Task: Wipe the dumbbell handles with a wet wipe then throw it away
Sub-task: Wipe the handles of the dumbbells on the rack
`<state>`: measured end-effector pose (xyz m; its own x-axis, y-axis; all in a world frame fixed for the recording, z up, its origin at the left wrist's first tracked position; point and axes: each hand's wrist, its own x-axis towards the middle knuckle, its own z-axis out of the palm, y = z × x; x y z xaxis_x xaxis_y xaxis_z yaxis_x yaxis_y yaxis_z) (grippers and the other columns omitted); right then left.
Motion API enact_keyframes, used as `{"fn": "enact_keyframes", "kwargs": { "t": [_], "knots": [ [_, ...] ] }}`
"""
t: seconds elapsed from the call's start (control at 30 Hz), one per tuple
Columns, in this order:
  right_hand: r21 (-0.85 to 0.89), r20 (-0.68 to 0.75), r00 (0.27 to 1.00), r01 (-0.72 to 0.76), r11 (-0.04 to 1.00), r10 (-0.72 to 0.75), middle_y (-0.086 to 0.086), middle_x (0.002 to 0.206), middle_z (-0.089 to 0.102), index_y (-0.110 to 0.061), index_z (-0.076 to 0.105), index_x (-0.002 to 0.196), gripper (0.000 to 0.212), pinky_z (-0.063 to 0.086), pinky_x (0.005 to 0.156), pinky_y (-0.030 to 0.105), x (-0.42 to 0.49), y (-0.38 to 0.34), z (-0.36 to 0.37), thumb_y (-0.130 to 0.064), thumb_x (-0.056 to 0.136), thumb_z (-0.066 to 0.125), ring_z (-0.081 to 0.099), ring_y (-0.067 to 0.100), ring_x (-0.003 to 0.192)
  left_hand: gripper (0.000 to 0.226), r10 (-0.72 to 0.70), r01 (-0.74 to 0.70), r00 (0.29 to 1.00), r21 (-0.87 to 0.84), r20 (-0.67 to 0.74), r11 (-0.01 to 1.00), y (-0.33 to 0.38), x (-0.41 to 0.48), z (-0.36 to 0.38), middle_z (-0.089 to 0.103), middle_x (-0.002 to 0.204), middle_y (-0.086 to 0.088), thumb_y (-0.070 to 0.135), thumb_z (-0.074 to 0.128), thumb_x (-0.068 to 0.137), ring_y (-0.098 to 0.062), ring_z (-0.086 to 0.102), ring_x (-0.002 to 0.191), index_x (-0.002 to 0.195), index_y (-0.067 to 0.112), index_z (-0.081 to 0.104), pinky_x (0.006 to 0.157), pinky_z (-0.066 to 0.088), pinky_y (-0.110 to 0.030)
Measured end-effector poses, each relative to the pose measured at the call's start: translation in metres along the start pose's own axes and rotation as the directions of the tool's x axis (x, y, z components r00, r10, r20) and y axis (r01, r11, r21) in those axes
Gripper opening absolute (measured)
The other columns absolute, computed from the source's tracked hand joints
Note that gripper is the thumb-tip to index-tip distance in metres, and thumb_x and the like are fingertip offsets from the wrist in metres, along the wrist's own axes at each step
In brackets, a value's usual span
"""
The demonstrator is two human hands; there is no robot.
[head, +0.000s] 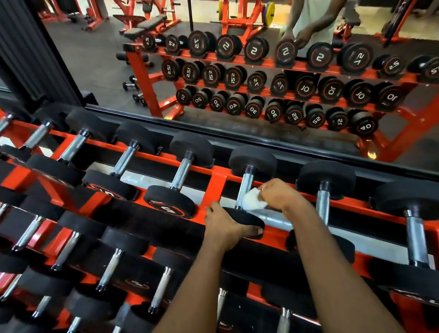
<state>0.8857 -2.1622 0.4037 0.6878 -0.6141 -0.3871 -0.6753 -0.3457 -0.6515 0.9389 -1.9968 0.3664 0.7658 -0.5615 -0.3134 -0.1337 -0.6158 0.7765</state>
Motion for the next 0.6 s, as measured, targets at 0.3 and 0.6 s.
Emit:
{"fn": "enact_keyframes", "kwargs": {
  "t": [0.3,0.6],
  "knots": [
    [-0.543,0.435,0.785,0.62,0.567,-0.441,-0.005,0.116,0.068,-0.031,0.067,0.123,0.046,0.048,0.093,0.038,0.02,-0.011,0.004,-0.006,0.086,0.054,0.046,0.015,0.108,0.127,0.02,-0.02,1.0,-0.024,-0.017,1.0,-0.002,0.002,0.002,0.042,0.136,-0.011,0.052,0.1,0.035,-0.03,0.045,0.129,0.132,0.006,0.033,0.108,0.045,-0.042],
    [-0.694,0.586,0.769,0.639,0.331,-0.255,-0.006,0.121,0.061,-0.033,0.067,0.115,0.032,0.025,0.091,0.048,0.023,-0.051,0.017,-0.018,0.093,0.049,0.045,0.016,0.122,0.12,0.022,-0.022,1.0,-0.025,-0.016,0.999,-0.006,0.007,0.0,0.043,0.132,-0.008,0.055,0.098,0.035,-0.029,0.046,0.126,0.126,0.009,0.035,0.104,0.048,-0.044]
  ]
}}
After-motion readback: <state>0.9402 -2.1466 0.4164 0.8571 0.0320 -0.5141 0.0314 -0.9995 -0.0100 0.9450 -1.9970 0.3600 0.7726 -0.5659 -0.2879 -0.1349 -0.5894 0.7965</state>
